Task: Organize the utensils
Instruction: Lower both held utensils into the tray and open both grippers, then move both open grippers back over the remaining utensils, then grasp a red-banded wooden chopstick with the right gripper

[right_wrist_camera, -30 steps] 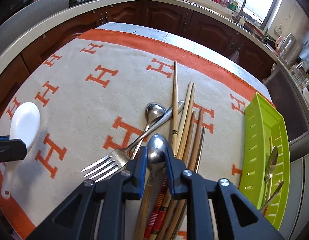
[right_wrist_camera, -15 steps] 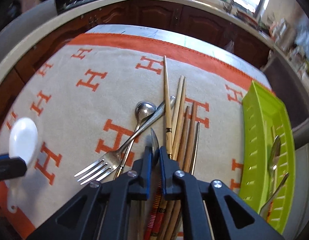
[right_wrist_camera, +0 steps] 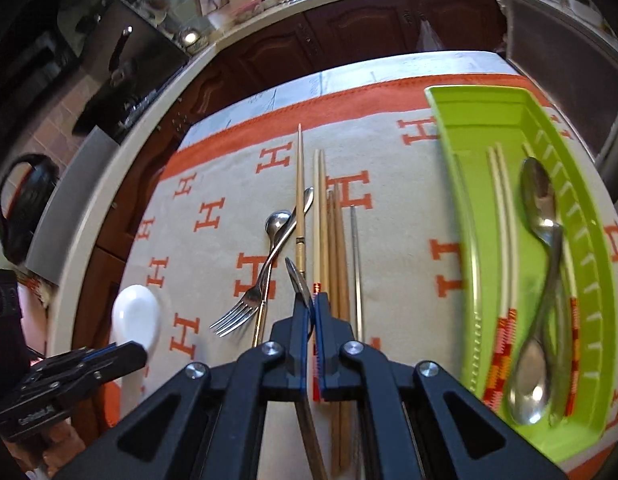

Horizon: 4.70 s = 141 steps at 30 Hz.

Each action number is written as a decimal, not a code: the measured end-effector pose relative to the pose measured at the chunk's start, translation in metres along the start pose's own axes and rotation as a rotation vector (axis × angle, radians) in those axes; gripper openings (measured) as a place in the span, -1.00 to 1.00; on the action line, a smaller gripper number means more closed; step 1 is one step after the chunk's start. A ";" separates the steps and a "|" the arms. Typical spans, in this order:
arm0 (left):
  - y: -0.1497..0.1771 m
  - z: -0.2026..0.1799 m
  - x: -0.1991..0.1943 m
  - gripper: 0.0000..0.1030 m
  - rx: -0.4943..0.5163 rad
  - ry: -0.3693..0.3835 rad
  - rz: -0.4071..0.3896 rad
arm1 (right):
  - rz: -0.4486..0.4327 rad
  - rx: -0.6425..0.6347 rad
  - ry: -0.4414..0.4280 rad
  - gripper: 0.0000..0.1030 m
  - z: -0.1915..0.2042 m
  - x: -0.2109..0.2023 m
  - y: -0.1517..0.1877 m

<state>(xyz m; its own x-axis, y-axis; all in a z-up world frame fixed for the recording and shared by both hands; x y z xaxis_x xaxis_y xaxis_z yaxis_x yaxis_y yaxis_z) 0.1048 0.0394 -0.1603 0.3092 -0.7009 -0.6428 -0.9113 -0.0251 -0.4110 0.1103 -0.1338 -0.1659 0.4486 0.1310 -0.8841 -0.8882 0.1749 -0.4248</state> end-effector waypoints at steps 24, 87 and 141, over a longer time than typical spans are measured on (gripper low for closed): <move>-0.048 -0.176 0.144 -0.91 0.212 -0.019 0.152 | -0.105 0.257 0.115 -0.94 -0.161 -0.020 -0.045; 0.027 -0.073 0.012 -0.16 0.197 -0.371 0.053 | -0.030 -0.019 0.079 -0.71 -0.046 -0.046 0.034; -0.042 0.060 0.073 -0.16 -0.056 -0.219 0.105 | 0.125 -0.196 0.138 -0.87 0.058 0.104 -0.052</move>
<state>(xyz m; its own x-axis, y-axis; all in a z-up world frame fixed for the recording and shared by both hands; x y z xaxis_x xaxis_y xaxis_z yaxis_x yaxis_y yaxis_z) 0.1823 0.0319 -0.2285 0.2576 -0.5307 -0.8074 -0.9534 -0.0035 -0.3018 0.2093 -0.0728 -0.2242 0.3286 0.0034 -0.9445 -0.9441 -0.0284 -0.3286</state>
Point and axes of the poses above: each gripper's, at about its wrist camera, not at the fingertips, and x roughly the way its jaws point, z to its left, y to its underside, the point moved 6 cm from there along x, roughly the way its jaws point, and after that the axes turned 15 degrees about y, right-handed, at the moved point
